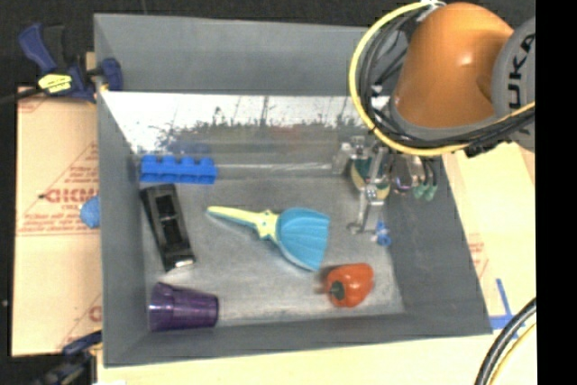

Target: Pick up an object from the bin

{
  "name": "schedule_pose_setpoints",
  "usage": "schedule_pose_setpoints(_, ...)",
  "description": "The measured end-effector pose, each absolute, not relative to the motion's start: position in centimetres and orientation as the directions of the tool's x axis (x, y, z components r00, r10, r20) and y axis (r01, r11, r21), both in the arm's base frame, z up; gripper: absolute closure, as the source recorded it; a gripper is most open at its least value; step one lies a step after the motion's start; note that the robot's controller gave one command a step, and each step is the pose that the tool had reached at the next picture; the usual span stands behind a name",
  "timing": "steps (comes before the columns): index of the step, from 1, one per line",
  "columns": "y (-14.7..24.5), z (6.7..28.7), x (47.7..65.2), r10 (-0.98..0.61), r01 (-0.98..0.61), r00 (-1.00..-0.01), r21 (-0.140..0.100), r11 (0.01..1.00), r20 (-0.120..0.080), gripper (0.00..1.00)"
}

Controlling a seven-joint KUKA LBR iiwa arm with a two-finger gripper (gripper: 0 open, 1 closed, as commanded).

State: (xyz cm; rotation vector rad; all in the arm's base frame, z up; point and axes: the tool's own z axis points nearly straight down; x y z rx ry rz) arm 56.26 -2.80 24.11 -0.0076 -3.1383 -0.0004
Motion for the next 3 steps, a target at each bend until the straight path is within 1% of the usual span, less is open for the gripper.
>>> schedule_pose_setpoints(1, -2.8, 24.5, 56.4, 0.004, 0.004, -1.000, -0.001, 1.000, -0.004, 0.00)
schedule_pose_setpoints(2, 0.4, 13.4, 56.8, 0.191, 0.191, -0.982, 0.002, 0.982, -0.008, 0.00)
schedule_pose_setpoints(3, 2.1, 16.1, 56.4, 0.178, 0.178, -0.984, 0.002, 0.984, -0.015, 0.00)
